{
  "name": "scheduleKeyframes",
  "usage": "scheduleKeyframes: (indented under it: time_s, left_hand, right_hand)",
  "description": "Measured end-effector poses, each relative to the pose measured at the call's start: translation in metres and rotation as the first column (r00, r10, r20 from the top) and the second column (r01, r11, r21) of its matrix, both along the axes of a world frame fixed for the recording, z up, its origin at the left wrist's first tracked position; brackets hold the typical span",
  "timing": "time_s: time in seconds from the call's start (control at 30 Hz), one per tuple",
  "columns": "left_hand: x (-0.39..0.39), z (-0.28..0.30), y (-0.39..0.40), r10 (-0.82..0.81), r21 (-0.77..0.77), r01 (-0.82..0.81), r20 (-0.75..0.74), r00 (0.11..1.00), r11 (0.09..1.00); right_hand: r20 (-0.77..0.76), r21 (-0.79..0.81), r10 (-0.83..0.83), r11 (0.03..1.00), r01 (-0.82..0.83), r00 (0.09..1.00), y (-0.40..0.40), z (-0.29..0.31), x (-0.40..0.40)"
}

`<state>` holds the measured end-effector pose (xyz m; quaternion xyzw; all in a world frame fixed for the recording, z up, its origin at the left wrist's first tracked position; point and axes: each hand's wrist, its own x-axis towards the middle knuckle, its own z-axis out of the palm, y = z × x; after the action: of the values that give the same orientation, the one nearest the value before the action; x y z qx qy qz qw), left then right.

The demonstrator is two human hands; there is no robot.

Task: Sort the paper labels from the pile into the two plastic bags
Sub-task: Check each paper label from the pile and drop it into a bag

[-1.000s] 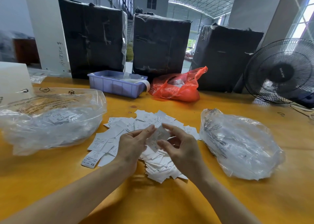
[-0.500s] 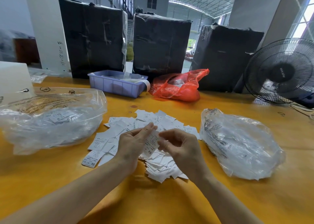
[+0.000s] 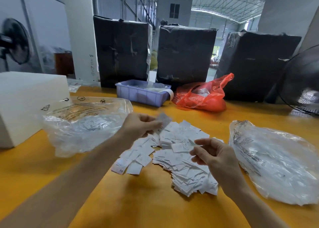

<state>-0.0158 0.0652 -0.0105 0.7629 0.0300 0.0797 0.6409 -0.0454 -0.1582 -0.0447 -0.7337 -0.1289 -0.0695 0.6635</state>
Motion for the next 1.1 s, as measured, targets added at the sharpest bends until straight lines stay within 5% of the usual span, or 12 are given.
scheduleKeyframes:
  time_s: [0.07,0.2,0.43,0.57,0.67,0.8,0.93,1.03,1.1]
  left_hand:
    - [0.005,0.013,0.041,0.232,0.099,-0.243,0.115,0.966,0.965]
    - [0.009,0.011,0.125,0.560,0.380,-0.605,0.234,0.795,0.700]
    - [0.006,-0.018,0.148,0.572,0.773,-0.438,0.121,0.811,0.459]
    - [0.009,-0.009,0.136,0.599,0.780,-0.556,0.307,0.740,0.287]
    - [0.011,0.002,0.110,0.456,0.703,-0.628,0.463,0.760,0.334]
    - [0.007,-0.002,0.045,0.208,0.643,-0.536,0.515,0.831,0.547]
    - [-0.004,-0.035,-0.022,-0.125,0.670,-0.209,0.414,0.902,0.712]
    - [-0.011,-0.060,-0.051,-0.279,0.681,-0.050,0.364,0.888,0.730]
    - [-0.016,-0.070,-0.060,-0.338,0.680,0.013,0.348,0.874,0.733]
  right_hand:
    - [0.011,-0.007,-0.012,1.000,0.012,1.000,-0.001,0.001,0.000]
    - [0.034,-0.007,-0.030,1.000,0.030,0.999,-0.001,0.003,0.002]
    - [0.229,-0.148,-0.209,0.958,0.246,0.951,-0.016,0.009,0.010]
    - [0.519,-0.332,-0.415,0.708,0.624,0.747,-0.050,0.015,0.023]
    - [0.526,-0.538,-0.501,0.431,0.725,0.687,-0.094,0.010,0.037]
    - [0.221,-0.864,-0.606,0.242,0.441,0.764,-0.132,-0.004,0.046]
    - [0.166,-0.869,-0.641,0.265,0.419,0.749,-0.142,-0.010,0.050]
    - [0.215,-0.760,-0.653,0.355,0.544,0.726,-0.142,-0.012,0.052]
    - [0.245,-0.767,-0.678,0.302,0.567,0.693,-0.143,-0.015,0.052]
